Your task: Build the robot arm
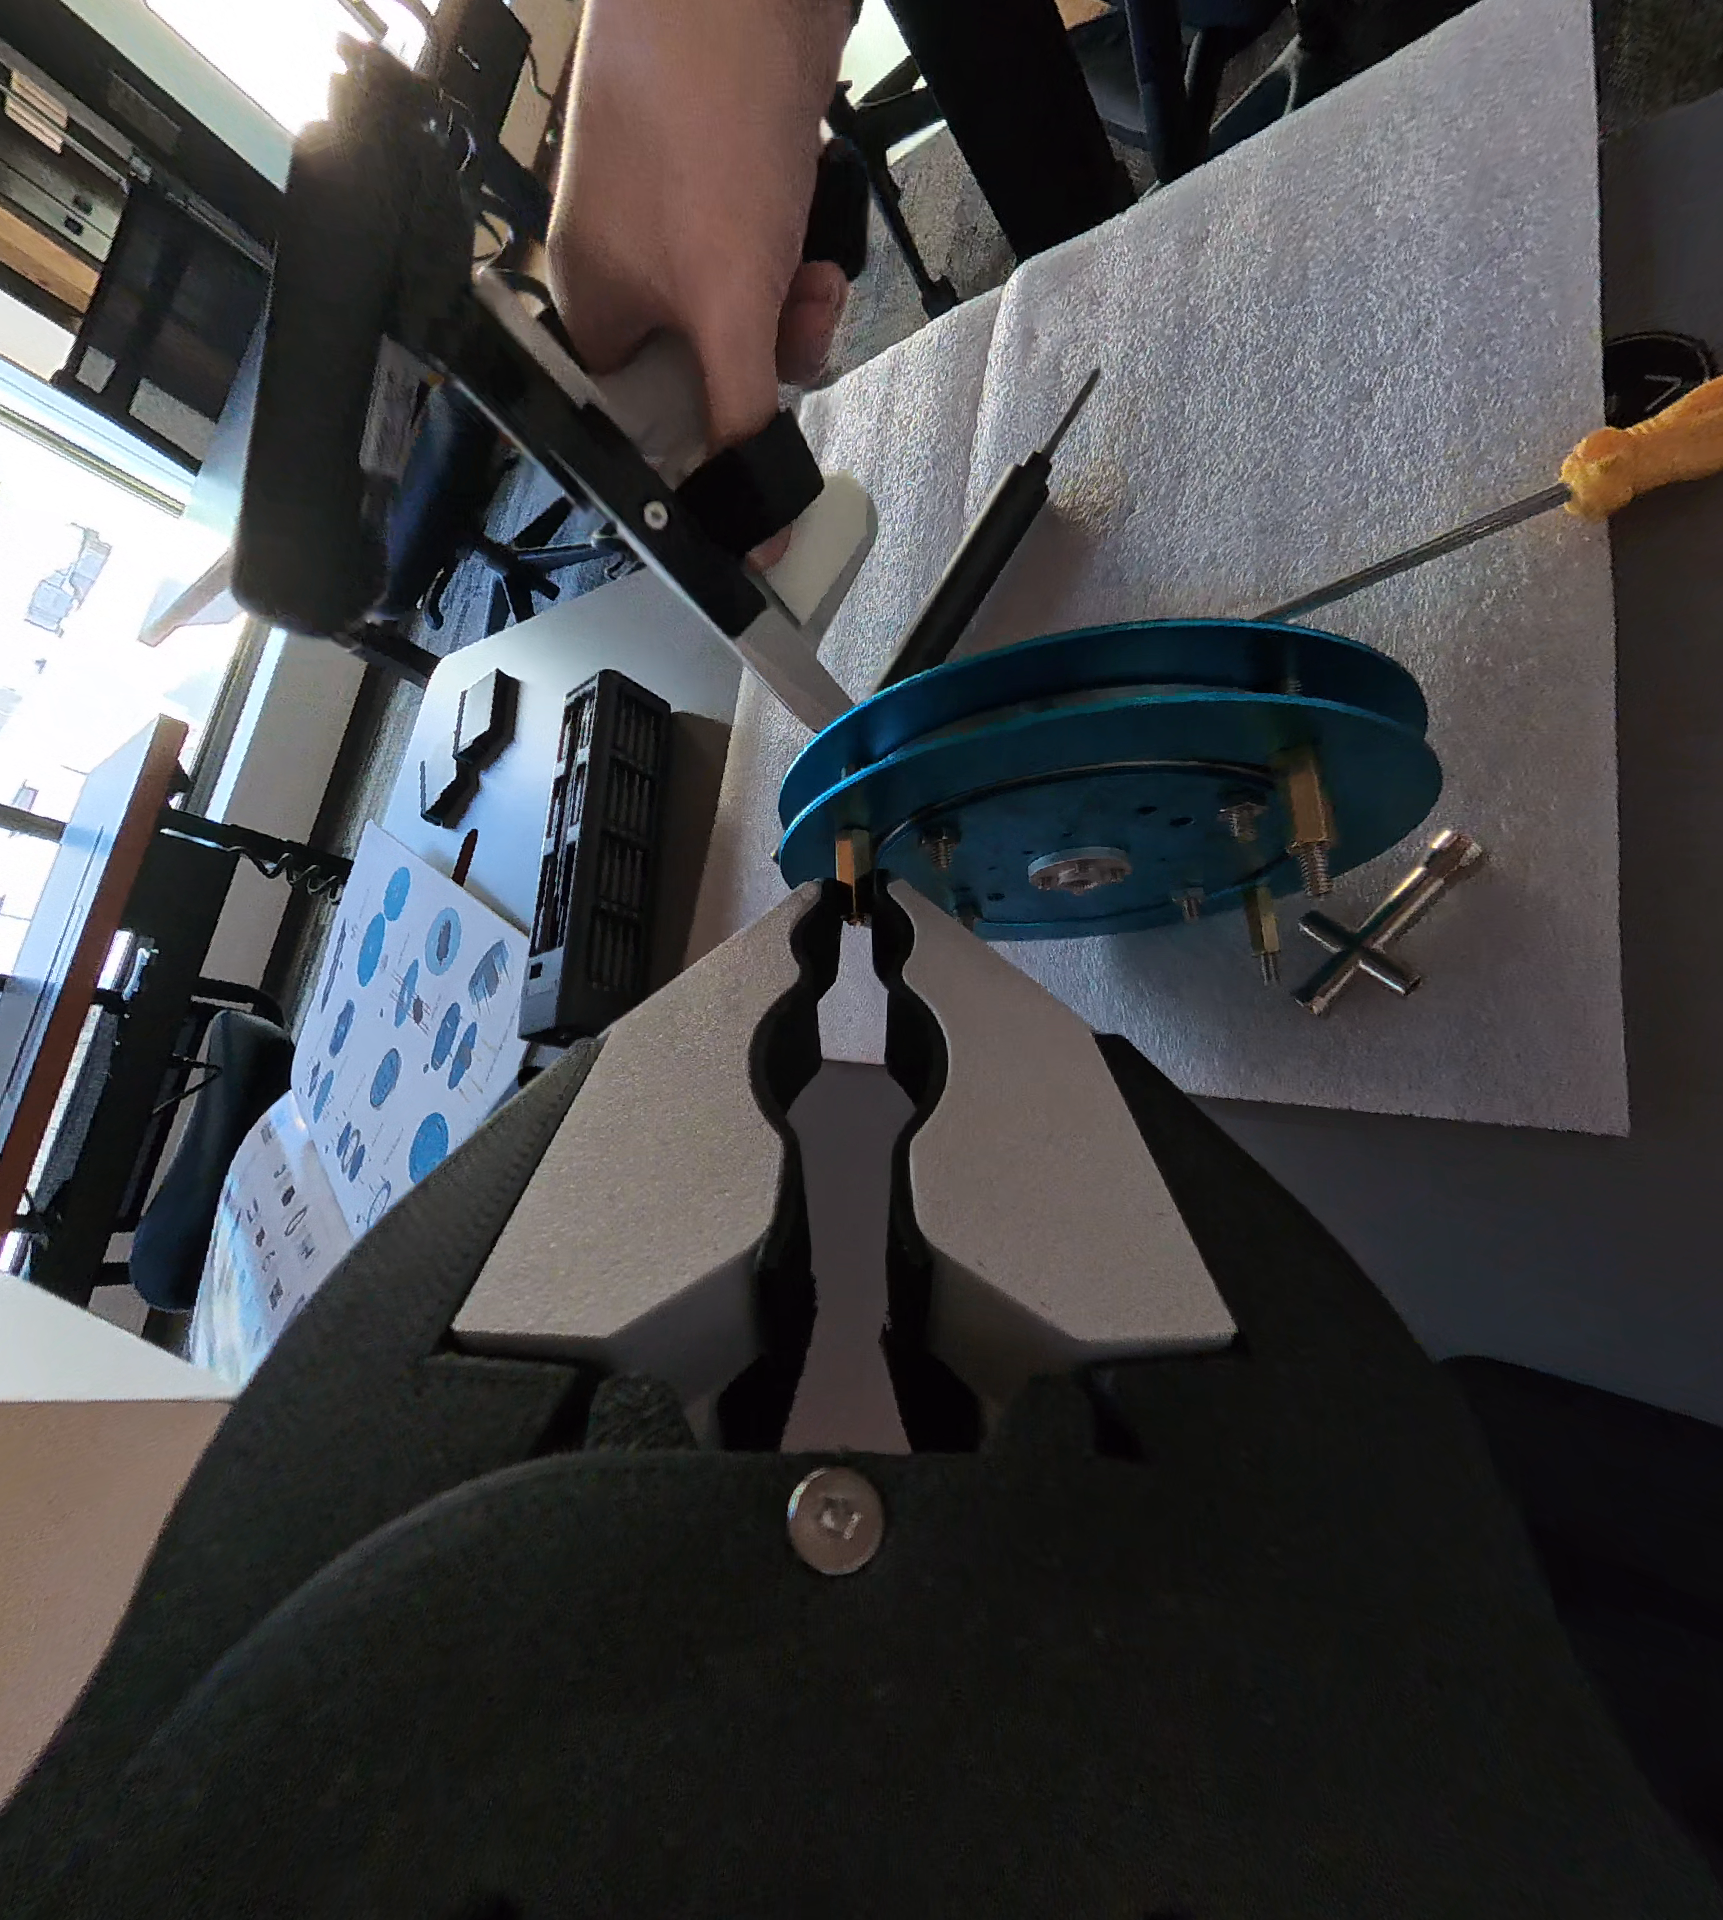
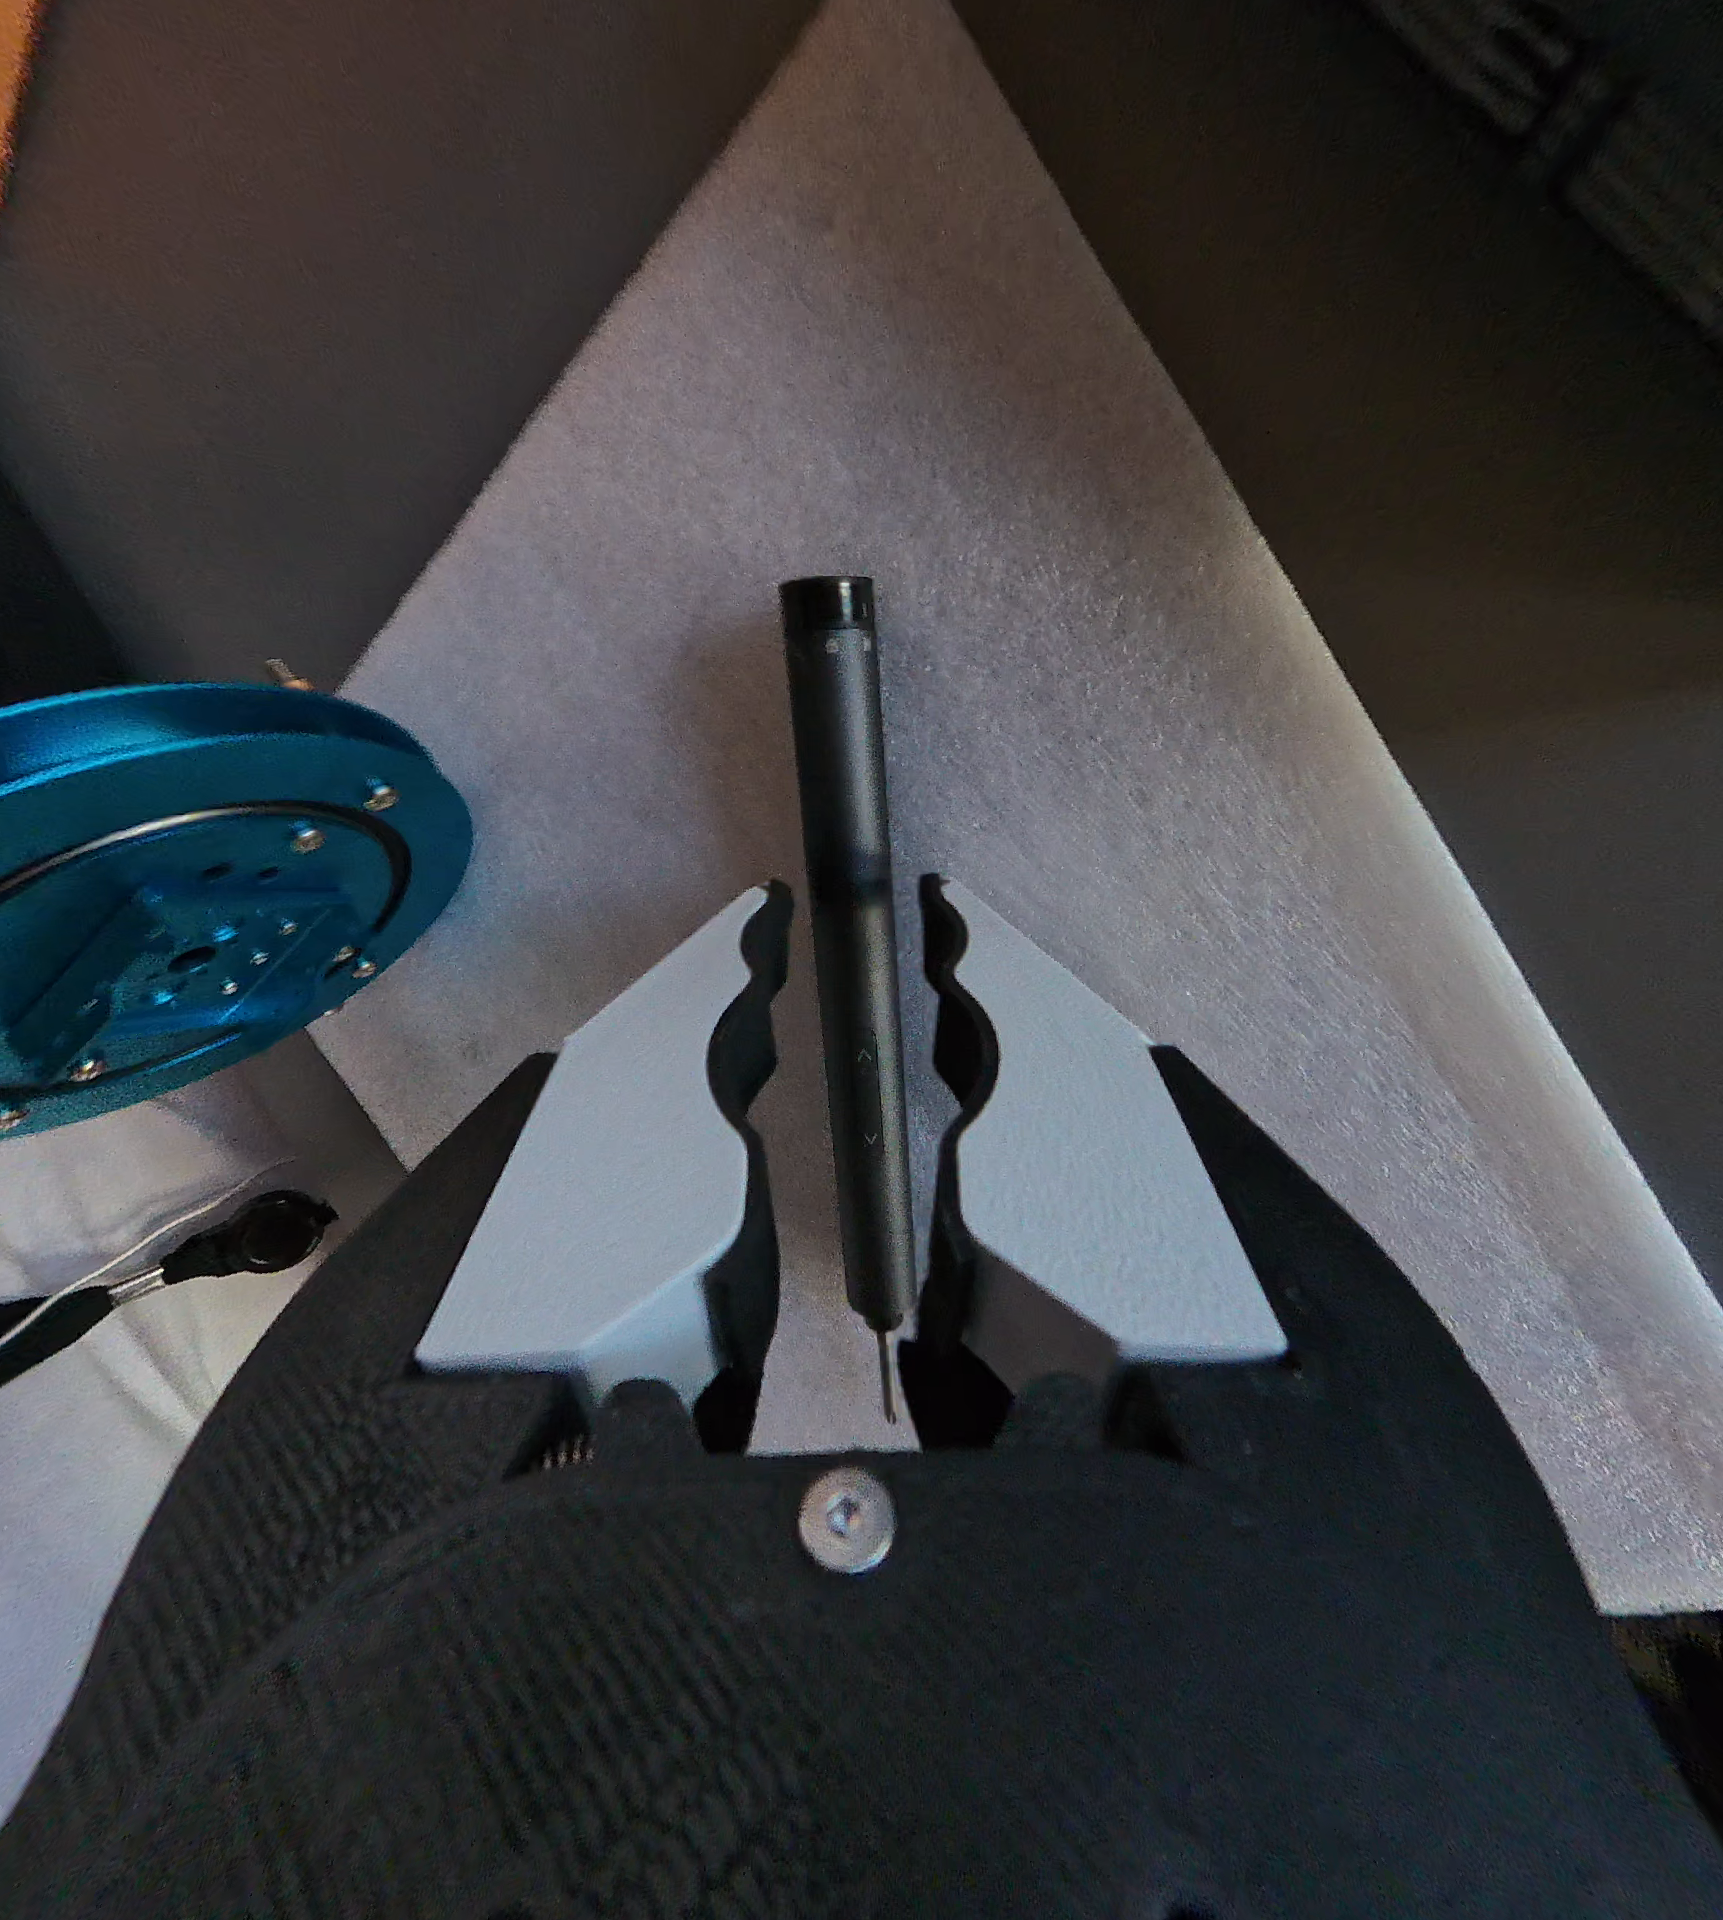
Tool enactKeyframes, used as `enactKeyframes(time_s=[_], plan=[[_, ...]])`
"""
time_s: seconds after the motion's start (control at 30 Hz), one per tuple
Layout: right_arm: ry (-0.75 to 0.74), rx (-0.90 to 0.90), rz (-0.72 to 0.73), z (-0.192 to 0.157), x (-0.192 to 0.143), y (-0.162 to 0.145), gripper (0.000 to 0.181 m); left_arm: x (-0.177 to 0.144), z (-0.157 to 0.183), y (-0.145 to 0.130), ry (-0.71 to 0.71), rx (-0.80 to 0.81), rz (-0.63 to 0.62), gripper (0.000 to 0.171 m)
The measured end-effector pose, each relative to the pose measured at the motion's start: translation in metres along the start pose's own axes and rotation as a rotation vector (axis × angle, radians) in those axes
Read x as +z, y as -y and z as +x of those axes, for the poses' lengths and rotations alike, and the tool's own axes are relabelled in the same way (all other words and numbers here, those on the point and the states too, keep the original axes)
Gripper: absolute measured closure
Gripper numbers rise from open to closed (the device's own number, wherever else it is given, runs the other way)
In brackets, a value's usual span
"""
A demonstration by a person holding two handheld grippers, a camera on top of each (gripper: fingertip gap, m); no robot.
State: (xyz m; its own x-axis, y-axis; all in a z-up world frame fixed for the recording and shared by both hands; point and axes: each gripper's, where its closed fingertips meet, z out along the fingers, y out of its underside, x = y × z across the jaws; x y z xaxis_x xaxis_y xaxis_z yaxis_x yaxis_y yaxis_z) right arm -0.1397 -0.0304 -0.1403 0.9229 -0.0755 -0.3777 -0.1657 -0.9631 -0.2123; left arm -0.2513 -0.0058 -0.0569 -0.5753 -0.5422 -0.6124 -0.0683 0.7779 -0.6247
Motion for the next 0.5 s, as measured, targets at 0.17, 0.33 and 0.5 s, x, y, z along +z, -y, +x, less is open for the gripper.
enactKeyframes(time_s=[0.17, 0.33, 0.5], plan=[[0.086, -0.160, 0.389, -0.052, -0.054, 0.007, 0.142, 0.006, -0.004, 0.001, -0.009, -0.005, -0.006, 0.168], [0.277, -0.364, 0.583, -0.122, -0.067, -0.020, 0.138, 0.014, -0.006, 0.004, -0.018, -0.012, 0.002, 0.168], [0.222, -0.478, 0.746, -0.147, -0.065, -0.027, 0.131, 0.020, -0.011, 0.003, -0.024, -0.022, 0.001, 0.168]])
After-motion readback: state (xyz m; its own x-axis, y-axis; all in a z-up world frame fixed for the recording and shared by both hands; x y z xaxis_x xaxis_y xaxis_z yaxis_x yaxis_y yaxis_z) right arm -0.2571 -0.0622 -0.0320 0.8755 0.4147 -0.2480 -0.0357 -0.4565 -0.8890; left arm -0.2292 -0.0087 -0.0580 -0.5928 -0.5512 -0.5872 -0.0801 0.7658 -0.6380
